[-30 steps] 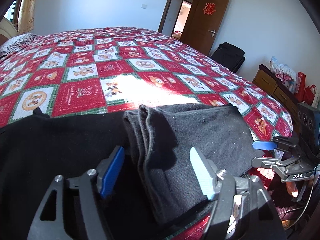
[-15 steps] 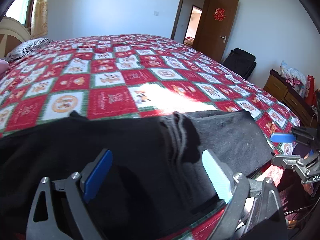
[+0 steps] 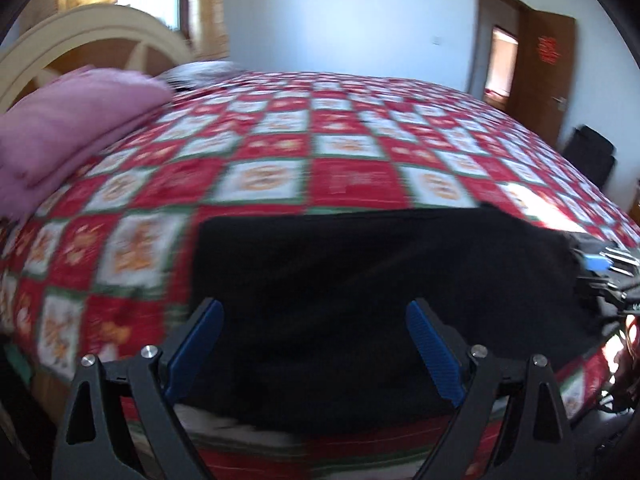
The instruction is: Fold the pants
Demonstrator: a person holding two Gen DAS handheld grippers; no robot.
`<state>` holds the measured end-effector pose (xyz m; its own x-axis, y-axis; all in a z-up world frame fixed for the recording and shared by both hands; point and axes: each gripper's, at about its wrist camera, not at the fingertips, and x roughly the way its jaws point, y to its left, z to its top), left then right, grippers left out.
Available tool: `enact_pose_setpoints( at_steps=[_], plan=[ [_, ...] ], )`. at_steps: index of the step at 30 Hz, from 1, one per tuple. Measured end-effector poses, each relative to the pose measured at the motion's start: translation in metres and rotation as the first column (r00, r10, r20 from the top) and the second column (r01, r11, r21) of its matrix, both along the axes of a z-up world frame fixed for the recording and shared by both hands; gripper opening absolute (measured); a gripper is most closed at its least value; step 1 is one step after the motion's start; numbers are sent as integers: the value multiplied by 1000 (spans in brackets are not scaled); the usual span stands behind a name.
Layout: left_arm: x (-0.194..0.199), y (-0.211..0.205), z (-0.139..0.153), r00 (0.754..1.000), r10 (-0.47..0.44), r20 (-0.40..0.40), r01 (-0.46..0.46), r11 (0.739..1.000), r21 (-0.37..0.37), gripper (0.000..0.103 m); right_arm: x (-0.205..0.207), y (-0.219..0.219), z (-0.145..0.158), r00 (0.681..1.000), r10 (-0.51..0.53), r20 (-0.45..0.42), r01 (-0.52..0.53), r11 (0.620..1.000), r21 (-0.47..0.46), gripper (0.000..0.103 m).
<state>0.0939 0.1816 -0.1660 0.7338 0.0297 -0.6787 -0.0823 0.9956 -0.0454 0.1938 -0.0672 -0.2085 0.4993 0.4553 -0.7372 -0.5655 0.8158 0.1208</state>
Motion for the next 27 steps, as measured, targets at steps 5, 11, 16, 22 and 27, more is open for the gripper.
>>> enact_pose_setpoints(
  at_steps=[5, 11, 16, 22, 27],
  plan=[
    [-4, 37, -13, 997, 66, 25, -64, 994, -90, 95, -10, -16, 12, 1000, -15, -7, 16, 996, 93, 60],
    [-3, 47, -27, 998, 47, 38, -41, 989, -141, 94, -39, -34, 24, 997, -64, 37, 58, 985, 164, 60],
    [-9, 61, -31, 997, 62, 45, -52, 977, -205, 83, -49, -25, 13, 998, -50, 27, 46, 990, 132, 60],
    [-14, 56, -24, 996, 49, 76, -32, 979, -203, 65, -54, -18, 4, 999, -42, 14, 40, 991, 127, 60],
    [-10, 50, -28, 998, 21, 57, -10, 982, -186, 65, -54, -18, 1, 999, -52, 7, 51, 990, 132, 60]
  ],
)
